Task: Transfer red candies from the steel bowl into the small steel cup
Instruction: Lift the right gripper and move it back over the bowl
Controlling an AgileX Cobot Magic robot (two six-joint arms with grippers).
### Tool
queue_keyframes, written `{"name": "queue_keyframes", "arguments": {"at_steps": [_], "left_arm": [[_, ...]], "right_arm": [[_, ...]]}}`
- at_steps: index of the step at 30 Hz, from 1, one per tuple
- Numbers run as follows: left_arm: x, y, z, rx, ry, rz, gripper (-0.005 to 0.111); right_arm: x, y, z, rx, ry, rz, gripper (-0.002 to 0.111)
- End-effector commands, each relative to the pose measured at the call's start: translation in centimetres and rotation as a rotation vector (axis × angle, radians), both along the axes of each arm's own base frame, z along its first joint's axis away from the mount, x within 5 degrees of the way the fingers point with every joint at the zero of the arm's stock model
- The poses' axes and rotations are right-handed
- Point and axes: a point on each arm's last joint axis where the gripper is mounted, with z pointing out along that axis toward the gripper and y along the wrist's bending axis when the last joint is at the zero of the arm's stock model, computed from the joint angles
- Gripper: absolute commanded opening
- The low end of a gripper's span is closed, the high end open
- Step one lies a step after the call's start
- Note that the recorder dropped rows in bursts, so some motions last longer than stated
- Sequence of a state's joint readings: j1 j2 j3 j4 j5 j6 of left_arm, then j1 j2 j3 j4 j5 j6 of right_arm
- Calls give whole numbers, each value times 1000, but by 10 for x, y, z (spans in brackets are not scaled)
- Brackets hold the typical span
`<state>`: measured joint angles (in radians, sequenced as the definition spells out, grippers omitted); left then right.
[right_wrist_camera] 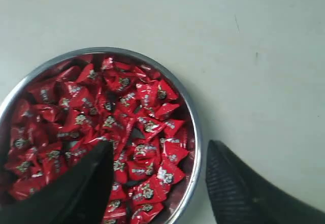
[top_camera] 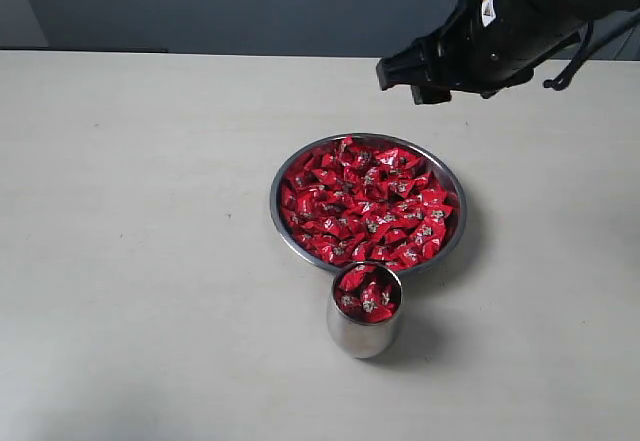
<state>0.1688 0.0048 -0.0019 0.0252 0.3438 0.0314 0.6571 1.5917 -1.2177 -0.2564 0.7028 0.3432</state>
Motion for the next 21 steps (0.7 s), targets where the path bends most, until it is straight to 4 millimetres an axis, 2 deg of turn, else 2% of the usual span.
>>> {"name": "queue_keyframes", "arguments": {"at_steps": [1, 4, 9, 13, 21], "left_arm": [[0, 0, 0, 2, -12, 2, 0], [0, 0, 0, 2, -12, 2, 0], [0, 0, 0, 2, -12, 2, 0], [0, 0, 0, 2, -12, 2, 0], [0, 0, 0, 2, -12, 2, 0]], "right_arm": [[18, 2, -24, -5, 43, 38, 53], [27, 14, -50, 2, 86, 77, 53], [42, 30, -82, 4, 173, 88, 53], [57, 41, -97, -23, 204, 95, 53], [69, 56, -120, -19, 269, 118, 53]]}}
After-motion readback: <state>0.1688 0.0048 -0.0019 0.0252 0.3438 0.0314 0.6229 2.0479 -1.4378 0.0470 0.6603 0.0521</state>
